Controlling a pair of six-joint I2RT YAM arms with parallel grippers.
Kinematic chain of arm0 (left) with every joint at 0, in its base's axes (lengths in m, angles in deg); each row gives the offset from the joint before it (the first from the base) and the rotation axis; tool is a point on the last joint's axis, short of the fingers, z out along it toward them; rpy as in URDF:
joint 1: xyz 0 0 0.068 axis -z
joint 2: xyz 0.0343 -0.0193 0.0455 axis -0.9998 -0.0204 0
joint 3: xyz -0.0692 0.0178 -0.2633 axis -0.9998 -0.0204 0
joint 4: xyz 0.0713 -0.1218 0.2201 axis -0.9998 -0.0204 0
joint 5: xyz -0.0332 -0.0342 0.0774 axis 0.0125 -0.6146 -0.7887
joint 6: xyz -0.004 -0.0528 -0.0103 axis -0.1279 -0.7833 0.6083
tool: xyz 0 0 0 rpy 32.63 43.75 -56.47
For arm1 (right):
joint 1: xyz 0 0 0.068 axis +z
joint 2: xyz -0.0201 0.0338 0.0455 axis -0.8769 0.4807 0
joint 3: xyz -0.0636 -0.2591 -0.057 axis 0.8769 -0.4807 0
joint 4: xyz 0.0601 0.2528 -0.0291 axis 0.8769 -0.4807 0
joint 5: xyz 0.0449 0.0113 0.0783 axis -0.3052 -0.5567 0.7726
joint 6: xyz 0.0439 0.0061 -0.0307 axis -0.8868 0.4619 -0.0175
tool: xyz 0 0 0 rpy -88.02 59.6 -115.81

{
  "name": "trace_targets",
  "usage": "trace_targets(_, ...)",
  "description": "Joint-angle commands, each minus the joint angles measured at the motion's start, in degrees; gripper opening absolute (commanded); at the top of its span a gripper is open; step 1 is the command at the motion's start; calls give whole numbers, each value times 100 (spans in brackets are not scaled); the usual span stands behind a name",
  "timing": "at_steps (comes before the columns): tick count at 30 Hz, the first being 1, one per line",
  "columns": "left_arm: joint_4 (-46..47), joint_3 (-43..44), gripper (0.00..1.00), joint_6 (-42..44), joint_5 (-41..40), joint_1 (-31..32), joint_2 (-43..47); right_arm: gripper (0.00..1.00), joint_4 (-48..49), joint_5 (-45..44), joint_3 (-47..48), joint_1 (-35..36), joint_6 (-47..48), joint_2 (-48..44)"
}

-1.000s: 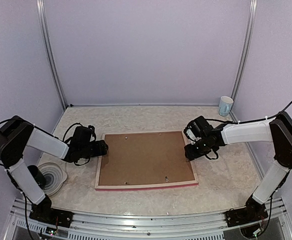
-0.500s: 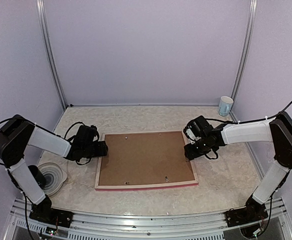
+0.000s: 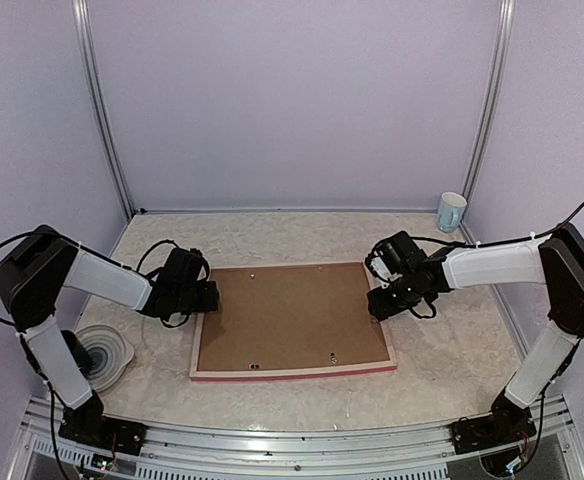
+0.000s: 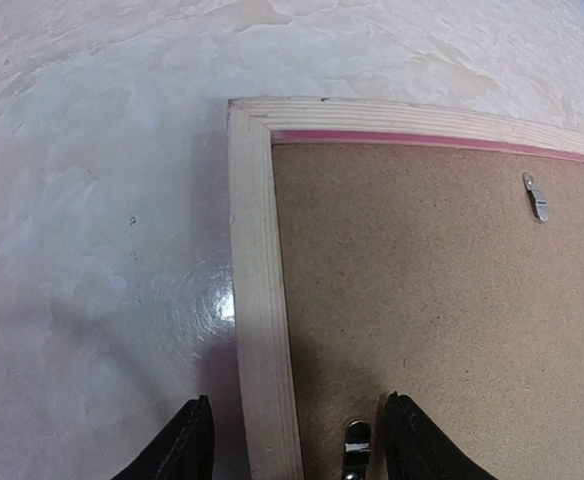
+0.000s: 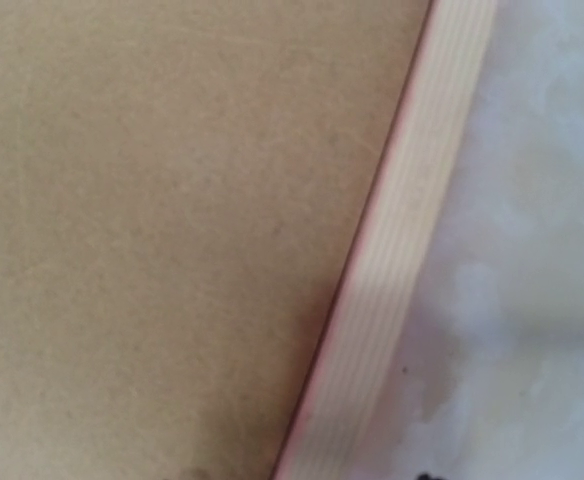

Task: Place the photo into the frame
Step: Press the fastener onto the backboard.

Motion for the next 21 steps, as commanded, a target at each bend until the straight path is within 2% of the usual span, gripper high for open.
trace_targets(1,-348,70,56,-51,-62,4,-261,53,170,57,8,-39,130,-143)
trace_targets(10,-619,135,51,-101,109,9,-128,53,224,61,-73,-40,204,-210)
trace_targets(21,-785,-187,47,-220,-23,24,312,53,235,63,-28,-39,235,-136)
